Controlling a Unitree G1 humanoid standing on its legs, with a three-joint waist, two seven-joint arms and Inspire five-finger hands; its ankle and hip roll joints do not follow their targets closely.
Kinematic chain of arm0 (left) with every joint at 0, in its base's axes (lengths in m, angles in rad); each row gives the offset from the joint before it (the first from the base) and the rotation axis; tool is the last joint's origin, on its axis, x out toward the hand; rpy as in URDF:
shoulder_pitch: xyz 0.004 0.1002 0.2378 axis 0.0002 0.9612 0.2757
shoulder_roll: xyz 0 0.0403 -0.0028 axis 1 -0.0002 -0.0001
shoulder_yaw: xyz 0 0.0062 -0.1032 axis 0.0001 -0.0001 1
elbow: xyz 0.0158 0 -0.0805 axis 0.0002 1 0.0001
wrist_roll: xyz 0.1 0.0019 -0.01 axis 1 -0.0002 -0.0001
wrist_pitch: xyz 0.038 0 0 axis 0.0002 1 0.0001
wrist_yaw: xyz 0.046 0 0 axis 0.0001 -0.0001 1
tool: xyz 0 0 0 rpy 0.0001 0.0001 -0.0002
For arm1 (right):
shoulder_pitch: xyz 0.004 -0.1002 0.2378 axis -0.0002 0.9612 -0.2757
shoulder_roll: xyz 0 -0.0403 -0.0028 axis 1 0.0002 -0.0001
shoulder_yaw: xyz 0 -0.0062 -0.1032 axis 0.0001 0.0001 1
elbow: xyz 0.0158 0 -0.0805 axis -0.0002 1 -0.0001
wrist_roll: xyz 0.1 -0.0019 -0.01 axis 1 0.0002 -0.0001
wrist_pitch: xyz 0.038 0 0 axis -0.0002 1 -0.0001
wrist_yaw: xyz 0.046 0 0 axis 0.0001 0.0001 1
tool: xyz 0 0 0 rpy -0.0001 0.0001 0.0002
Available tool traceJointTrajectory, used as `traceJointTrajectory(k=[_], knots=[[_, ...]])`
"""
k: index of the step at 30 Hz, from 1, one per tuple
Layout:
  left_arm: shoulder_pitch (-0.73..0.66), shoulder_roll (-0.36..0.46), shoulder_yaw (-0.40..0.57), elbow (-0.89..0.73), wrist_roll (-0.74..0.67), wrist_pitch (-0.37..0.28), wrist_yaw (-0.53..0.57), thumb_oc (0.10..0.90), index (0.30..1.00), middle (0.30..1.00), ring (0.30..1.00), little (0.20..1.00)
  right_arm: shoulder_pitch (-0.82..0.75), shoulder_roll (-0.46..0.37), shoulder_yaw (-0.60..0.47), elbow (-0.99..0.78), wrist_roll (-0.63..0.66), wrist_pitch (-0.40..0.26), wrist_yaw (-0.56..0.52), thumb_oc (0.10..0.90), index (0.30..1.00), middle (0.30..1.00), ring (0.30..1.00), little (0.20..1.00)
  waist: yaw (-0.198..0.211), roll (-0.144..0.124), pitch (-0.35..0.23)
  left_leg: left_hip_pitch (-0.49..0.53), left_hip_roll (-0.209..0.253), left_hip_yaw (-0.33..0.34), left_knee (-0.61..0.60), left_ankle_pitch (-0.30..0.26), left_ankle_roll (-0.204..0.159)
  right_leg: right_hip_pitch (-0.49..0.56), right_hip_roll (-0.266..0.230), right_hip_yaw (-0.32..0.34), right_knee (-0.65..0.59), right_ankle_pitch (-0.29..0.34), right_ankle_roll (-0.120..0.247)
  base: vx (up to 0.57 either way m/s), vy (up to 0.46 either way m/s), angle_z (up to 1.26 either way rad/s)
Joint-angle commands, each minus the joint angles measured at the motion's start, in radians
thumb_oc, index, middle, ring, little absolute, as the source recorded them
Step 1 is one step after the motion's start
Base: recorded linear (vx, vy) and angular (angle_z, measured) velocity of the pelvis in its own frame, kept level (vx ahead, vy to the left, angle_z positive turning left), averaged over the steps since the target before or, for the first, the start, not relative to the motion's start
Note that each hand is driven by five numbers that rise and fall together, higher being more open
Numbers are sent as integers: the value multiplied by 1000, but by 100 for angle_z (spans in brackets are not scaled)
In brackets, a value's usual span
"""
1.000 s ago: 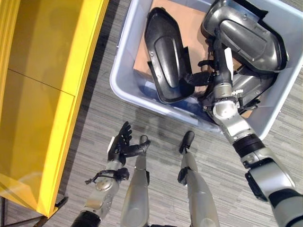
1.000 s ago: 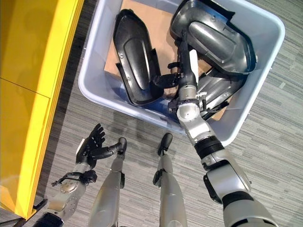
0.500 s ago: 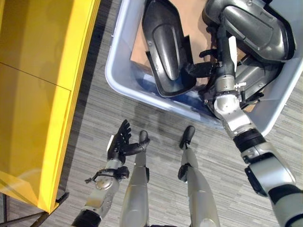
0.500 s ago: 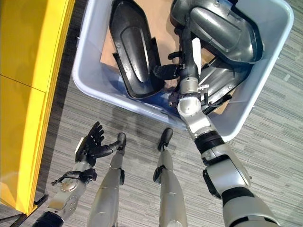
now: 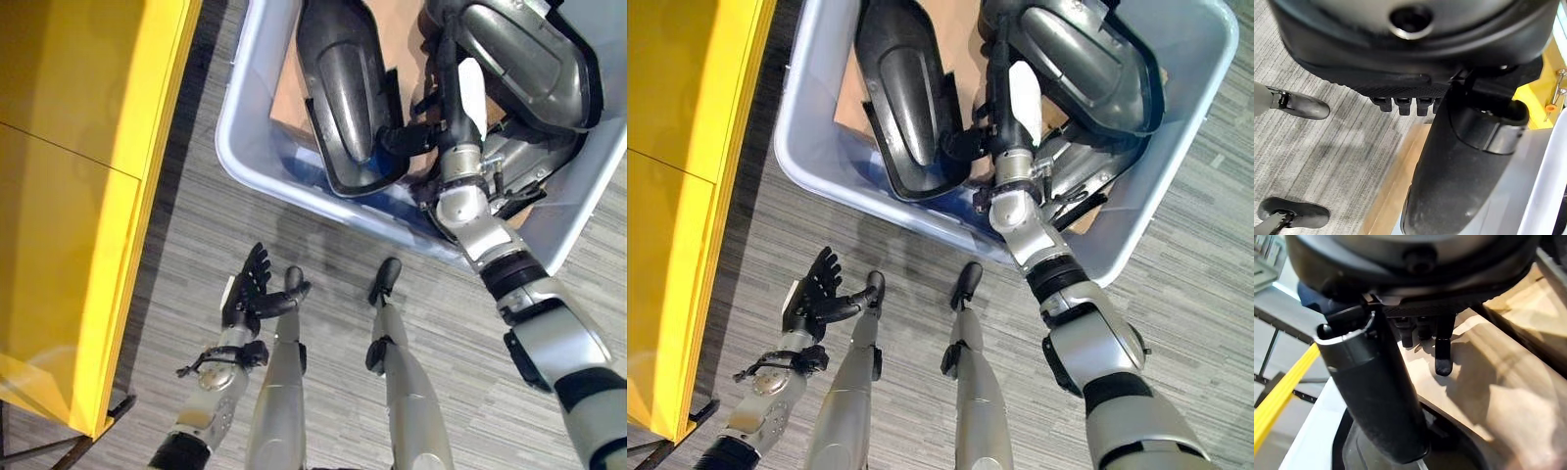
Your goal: Move parts from the plastic box to the shelf.
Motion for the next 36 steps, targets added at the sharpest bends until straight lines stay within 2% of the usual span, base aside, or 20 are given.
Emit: traceJointTrajectory(k=[1, 2, 4, 5, 6, 8, 18, 27, 36], knots=[[13, 59, 11, -122, 36, -74, 22, 900, 1000, 1000, 1000, 1000, 63, 117, 184, 144, -47, 76, 129, 900, 1000, 1000, 1000, 1000, 58, -6, 53, -3, -39, 40, -4, -17, 77, 167, -87, 48, 0, -129, 159, 3, 7, 3], [11, 58, 10, -122, 36, -74, 22, 900, 1000, 1000, 1000, 1000, 65, 119, 184, 150, -50, 77, 130, 900, 1000, 1000, 1000, 1000, 59, -6, 53, -4, -38, 40, -5, -15, 77, 167, -87, 46, 0, -129, 159, 4, 2, 3], [8, 59, 8, -122, 37, -73, 23, 900, 1000, 1000, 1000, 1000, 66, 124, 181, 178, -45, 81, 132, 588, 564, 564, 564, 564, 62, -7, 53, -5, -38, 37, -10, -13, 76, 165, -87, 42, 0, -129, 159, 5, -2, 5], [8, 59, 8, -122, 37, -73, 23, 900, 1000, 1000, 1000, 1000, 66, 124, 181, 178, -45, 81, 132, 588, 564, 564, 564, 564, 62, -7, 53, -5, -38, 37, -10, -13, 76, 165, -87, 42, 0, -129, 159, 5, 7, 6], [6, 58, 7, -119, 39, -72, 22, 900, 1000, 1000, 1000, 1000, 65, 127, 177, 205, -44, 83, 132, 482, 415, 415, 415, 415, 66, -7, 53, -7, -39, 35, -10, -12, 75, 165, -87, 39, 0, -129, 160, 4, 8, 6], [5, 55, 2, -118, 38, -72, 22, 900, 1000, 1000, 1000, 1000, 67, 128, 168, 222, -35, 84, 127, 400, 300, 300, 300, 300, 66, -8, 53, -10, -40, 34, -11, -12, 76, 163, -87, 37, 0, -130, 160, 2, 17, 8], [-6, 53, -11, -110, 38, -74, 25, 900, 1000, 1000, 1000, 1000, 67, 121, 161, 291, -51, 90, 114, 400, 300, 300, 300, 300, 69, -6, 53, -5, -41, 36, -18, -14, 82, 163, -86, 41, 0, -131, 162, 0, 4, 1], [-18, 49, -19, -108, 34, -79, 29, 900, 1000, 1000, 1000, 1000, 69, 118, 171, 274, -78, 91, 109, 400, 300, 300, 300, 300, 60, -10, 53, 7, -40, 42, -22, -11, 84, 163, -85, 46, 0, -127, 162, 0, 0, 0], [-24, 48, -29, -93, 29, -76, 34, 900, 1000, 1000, 1000, 1000, 85, 120, 111, 254, 23, 72, 84, 400, 300, 300, 300, 300, 60, -9, 53, 41, -36, 48, -30, -13, 84, 186, -86, 49, 0, -130, 163, 0, 0, 0]])
